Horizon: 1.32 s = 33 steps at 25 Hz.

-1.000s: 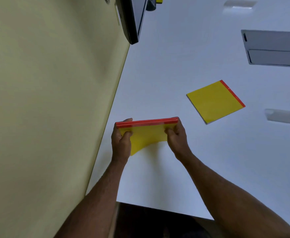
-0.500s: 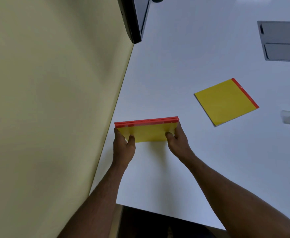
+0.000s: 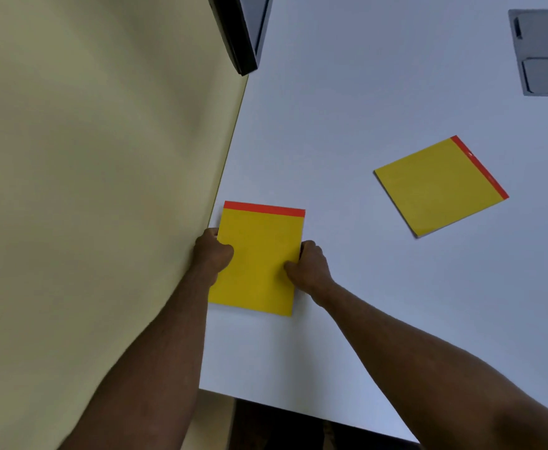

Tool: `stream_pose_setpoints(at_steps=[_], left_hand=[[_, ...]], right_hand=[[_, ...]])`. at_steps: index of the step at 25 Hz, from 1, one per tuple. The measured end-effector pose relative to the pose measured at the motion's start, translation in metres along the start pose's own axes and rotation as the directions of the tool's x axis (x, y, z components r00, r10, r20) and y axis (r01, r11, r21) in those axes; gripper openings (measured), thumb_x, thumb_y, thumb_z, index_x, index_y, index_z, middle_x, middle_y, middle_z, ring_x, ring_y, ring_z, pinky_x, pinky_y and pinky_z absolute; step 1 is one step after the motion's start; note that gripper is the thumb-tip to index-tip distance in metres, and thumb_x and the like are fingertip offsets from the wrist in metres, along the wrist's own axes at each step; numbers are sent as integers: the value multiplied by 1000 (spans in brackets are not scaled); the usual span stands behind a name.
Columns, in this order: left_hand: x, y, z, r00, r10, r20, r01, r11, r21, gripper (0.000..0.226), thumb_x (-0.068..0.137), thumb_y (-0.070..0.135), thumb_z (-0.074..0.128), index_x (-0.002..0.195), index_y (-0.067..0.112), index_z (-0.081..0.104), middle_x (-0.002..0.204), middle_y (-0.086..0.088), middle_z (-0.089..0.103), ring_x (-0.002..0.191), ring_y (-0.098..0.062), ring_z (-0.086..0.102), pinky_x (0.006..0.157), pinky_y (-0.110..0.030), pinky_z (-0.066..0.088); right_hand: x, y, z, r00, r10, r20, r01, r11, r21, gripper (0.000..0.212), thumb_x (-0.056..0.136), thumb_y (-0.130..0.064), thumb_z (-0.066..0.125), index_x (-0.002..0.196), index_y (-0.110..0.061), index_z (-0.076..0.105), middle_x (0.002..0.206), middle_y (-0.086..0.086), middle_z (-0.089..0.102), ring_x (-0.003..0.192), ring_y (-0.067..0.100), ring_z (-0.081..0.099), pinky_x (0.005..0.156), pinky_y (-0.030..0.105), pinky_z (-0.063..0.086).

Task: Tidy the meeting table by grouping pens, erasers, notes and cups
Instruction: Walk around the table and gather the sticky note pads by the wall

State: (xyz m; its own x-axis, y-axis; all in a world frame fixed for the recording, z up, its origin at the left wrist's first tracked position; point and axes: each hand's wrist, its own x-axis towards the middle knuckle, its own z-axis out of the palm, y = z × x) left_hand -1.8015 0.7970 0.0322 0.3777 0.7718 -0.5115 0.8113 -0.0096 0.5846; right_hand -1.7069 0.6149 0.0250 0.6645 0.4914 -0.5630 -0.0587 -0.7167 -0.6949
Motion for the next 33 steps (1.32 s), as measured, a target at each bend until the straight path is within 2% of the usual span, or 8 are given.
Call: stream_pose_setpoints(at_steps=[7,10,12,15,20,25,30,33], left_hand=[[7,-2,20,991,-3,-132,38,965,260,66,82,17,65,142,4,40,139,-21,43,123,-38,46,97,-44,44],[-1,11,27,972,6,-233,65,953,295,70,82,19,65,143,1,35,140,-23,41,126,-41,41,99,-47,40],[-11,32,41,949,172,-265,-71,933,352,67,84,19,63,142,0,37,140,-22,42,126,-41,41,101,-48,38],[-24,84,84,883,441,-161,-366,861,353,53,86,16,63,134,0,48,136,-18,48,125,-35,44,102,-43,40],[-41,159,158,754,641,142,-654,716,243,47,87,18,64,131,4,51,134,-13,50,124,-28,47,99,-35,39],[-36,218,215,729,568,381,-669,709,223,65,90,28,64,145,7,36,151,-11,34,135,-27,38,108,-38,34],[-19,250,250,730,477,489,-669,643,371,82,90,40,63,152,8,20,161,-13,17,147,-26,18,118,-40,22],[-12,263,264,754,448,481,-642,656,395,85,88,43,65,152,8,21,158,-14,24,145,-28,23,115,-41,25]], right_hand=[[6,12,13,999,-46,27,50,989,-139,32,84,-19,60,112,-5,51,113,15,52,102,31,56,72,28,36],[7,13,-4,992,-35,-124,31,999,-38,51,87,-26,62,132,-7,46,126,12,50,111,26,56,86,33,46],[11,19,-30,947,-18,-320,39,997,61,50,89,-26,60,134,-11,46,126,9,51,106,20,58,88,32,48],[17,37,-81,852,40,-522,47,987,153,37,90,-25,59,124,-12,54,114,4,54,98,19,59,80,27,44],[27,65,-150,710,119,-694,56,973,224,31,90,-21,59,119,-10,57,114,7,55,103,21,56,82,27,42],[32,89,-192,595,317,-739,-38,929,368,49,85,-17,62,130,-8,47,133,12,44,122,27,45,90,28,38],[38,103,-207,627,530,-571,-95,779,620,66,84,-23,63,142,-13,33,145,9,40,130,25,42,102,37,39],[45,107,-211,654,562,-507,-88,722,686,67,85,-24,62,144,-15,31,144,7,43,129,24,45,105,42,41]])
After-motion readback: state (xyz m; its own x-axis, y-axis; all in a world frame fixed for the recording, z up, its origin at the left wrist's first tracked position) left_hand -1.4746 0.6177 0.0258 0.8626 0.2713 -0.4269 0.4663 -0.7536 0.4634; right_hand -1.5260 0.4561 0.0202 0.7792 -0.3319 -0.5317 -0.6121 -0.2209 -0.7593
